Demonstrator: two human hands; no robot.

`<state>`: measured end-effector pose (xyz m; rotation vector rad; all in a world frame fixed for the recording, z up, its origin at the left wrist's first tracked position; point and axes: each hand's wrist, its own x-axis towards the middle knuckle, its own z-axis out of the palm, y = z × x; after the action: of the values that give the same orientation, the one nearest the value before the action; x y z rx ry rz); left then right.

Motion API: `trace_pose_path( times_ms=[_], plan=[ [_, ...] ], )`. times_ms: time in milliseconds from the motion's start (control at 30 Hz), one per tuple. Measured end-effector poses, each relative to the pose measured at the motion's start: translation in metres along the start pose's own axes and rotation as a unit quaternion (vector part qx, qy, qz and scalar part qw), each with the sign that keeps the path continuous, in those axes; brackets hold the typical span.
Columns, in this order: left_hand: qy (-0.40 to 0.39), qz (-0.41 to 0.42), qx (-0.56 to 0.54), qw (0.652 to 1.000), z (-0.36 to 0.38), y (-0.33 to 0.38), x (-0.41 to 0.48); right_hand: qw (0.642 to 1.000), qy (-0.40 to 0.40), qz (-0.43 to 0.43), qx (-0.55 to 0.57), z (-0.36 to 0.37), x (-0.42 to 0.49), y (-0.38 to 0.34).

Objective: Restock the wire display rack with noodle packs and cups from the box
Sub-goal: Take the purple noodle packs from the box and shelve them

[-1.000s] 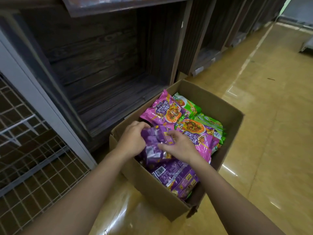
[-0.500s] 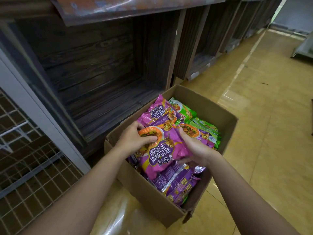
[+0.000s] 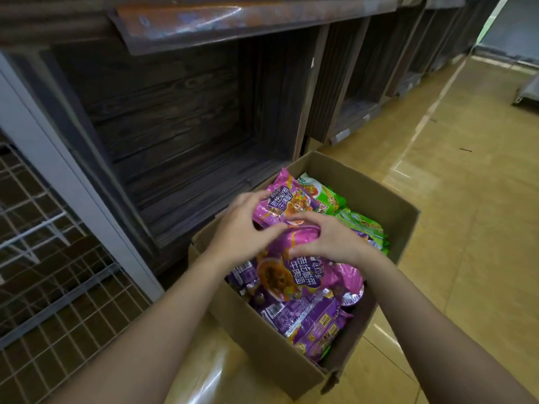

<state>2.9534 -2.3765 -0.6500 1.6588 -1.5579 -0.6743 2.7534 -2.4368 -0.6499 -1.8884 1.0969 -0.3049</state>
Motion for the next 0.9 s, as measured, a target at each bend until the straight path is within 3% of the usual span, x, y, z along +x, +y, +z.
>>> trace_pose_path(
  times_ms=[67, 133, 233, 300, 333, 400, 500, 667, 733, 900],
  plan=[
    [-0.149, -0.021, -0.015, 0.989, 0.000, 0.006, -0.005, 1.000, -0.013, -0.019, -0.007, 0.004, 0.011, -0.006],
    [-0.209, -0.058, -0.008, 0.976, 0.002, 0.000, -0.011, 0.999, -0.020, -0.014, 0.028, 0.012, 0.025, -0.007],
    [-0.142, -0.141, -0.039, 0.979, 0.006, -0.014, -0.017, 0.997, 0.050, 0.008, 0.057, 0.024, 0.049, 0.002],
    [-0.072, -0.208, -0.063, 0.973, 0.008, -0.020, -0.017, 0.980, 0.158, 0.015, -0.120, 0.030, 0.069, 0.019],
    [-0.044, -0.233, -0.075, 0.969, 0.009, -0.023, -0.017, 0.960, 0.170, 0.017, -0.221, 0.036, 0.077, 0.027],
    [-0.017, -0.266, -0.094, 0.959, 0.010, -0.028, -0.016, 0.924, 0.135, 0.044, -0.354, 0.051, 0.090, 0.037],
    [-0.004, -0.292, -0.120, 0.949, 0.009, -0.032, -0.018, 0.899, 0.115, 0.085, -0.415, 0.066, 0.101, 0.040],
    [0.055, -0.351, -0.225, 0.907, 0.007, -0.040, -0.018, 0.852, 0.148, 0.023, -0.501, 0.061, 0.119, 0.043],
    [0.075, -0.356, -0.254, 0.896, 0.007, -0.046, -0.018, 0.862, 0.198, -0.023, -0.466, 0.057, 0.117, 0.043],
    [0.142, -0.380, -0.341, 0.848, 0.012, -0.067, -0.011, 0.897, 0.339, -0.130, -0.253, 0.024, 0.085, 0.026]
  ],
)
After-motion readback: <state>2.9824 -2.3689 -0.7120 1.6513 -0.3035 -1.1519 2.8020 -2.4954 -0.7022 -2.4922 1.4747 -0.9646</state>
